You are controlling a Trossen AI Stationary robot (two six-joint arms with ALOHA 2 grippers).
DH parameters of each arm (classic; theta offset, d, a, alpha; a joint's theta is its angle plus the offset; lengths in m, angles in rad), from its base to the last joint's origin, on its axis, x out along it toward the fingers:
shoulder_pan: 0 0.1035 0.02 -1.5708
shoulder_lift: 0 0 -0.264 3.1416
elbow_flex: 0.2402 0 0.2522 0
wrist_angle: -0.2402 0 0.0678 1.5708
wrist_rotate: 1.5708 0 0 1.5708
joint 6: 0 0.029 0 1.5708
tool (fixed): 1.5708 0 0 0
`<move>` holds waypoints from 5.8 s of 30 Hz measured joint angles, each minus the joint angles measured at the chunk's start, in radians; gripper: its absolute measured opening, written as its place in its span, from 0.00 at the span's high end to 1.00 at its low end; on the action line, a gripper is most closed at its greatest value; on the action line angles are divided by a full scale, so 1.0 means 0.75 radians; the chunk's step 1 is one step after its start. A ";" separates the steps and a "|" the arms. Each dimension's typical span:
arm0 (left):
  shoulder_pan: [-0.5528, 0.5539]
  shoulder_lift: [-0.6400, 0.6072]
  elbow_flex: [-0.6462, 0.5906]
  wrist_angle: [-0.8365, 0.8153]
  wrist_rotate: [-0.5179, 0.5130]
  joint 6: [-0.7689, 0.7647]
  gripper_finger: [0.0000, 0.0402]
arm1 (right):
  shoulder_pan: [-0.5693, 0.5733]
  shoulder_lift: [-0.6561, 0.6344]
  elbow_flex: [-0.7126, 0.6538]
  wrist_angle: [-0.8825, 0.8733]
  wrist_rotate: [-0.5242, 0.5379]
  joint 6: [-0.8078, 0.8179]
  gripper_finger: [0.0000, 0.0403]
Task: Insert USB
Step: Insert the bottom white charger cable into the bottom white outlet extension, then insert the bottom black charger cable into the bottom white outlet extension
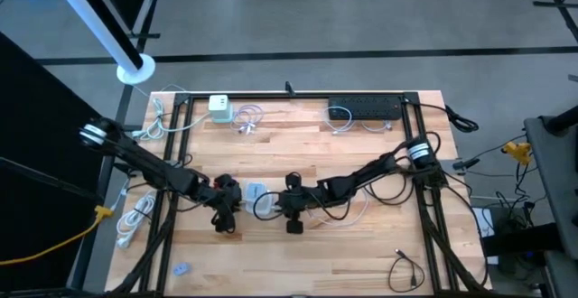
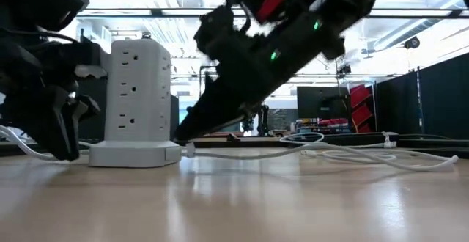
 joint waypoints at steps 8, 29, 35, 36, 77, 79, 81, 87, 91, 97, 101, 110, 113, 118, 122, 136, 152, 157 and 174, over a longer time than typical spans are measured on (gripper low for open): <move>-0.005 -0.067 0.195 -0.365 -0.004 -0.049 0.84 | -0.010 -0.090 0.028 -0.220 0.115 0.050 0.46; -0.301 -0.396 0.762 -1.063 -0.067 -0.404 0.84 | -0.150 0.274 0.428 -0.252 0.045 0.050 0.99; -0.369 -0.464 0.758 -1.076 -0.203 -0.475 0.84 | -0.144 0.317 0.521 -0.295 0.044 0.049 1.00; -0.371 -0.467 0.758 -1.078 -0.210 -0.476 0.84 | -0.144 0.313 0.524 -0.310 0.053 0.034 1.00; -0.372 -0.302 0.755 -0.513 -0.684 -0.280 0.84 | 0.682 -0.567 0.509 -1.927 -0.244 0.899 0.99; -0.390 -0.279 0.755 -0.387 -0.617 -0.306 0.84 | 0.775 -0.559 0.482 -1.948 -0.244 0.977 0.96; -0.426 -0.246 0.755 -0.249 -0.605 -0.262 0.84 | 0.852 -0.549 0.449 -1.937 -0.243 1.014 0.91; -0.476 -0.123 0.755 0.298 -0.602 0.097 0.84 | 1.029 -0.491 0.278 -1.762 -0.243 1.060 0.75; -0.476 -0.047 0.755 0.551 -0.606 0.166 0.84 | 1.117 -0.449 0.170 -1.630 -0.242 1.056 0.67; -0.476 0.069 0.755 0.589 -0.652 0.051 0.84 | 1.169 -0.398 0.054 -1.615 -0.241 0.967 0.63; -0.476 0.163 0.755 0.591 -0.656 -0.137 0.84 | 1.169 -0.398 -0.024 -1.603 -0.242 0.958 0.62; -0.490 0.282 0.755 0.683 -0.655 -0.241 0.84 | 1.159 -0.400 -0.214 -1.298 -0.245 0.989 0.68; -0.489 0.264 0.755 0.678 -0.656 -0.147 0.84 | 1.137 -0.406 -0.241 -1.292 -0.256 1.005 0.75; -0.466 0.182 0.755 0.683 -0.705 0.068 0.84 | 1.046 -0.404 -0.245 -1.307 -0.347 0.978 0.96; -0.430 0.092 0.755 0.675 -0.715 0.348 0.84 | 0.941 -0.427 -0.213 -1.310 -0.342 0.951 0.99; -0.280 -0.190 0.755 0.387 -0.723 0.898 0.84 | 0.547 -0.666 0.071 -1.505 -0.140 0.770 1.00; -0.219 -0.235 0.755 0.109 -0.715 0.743 0.84 | 0.805 -0.552 -0.214 -1.301 -0.419 1.090 0.62; -0.221 -0.235 0.755 0.059 -0.714 0.656 0.84 | 0.864 -0.495 -0.237 -1.296 -0.417 1.028 0.60; -0.218 -0.234 0.755 0.044 -0.716 0.671 0.84 | 0.869 -0.323 -0.234 -1.182 -0.429 1.095 0.98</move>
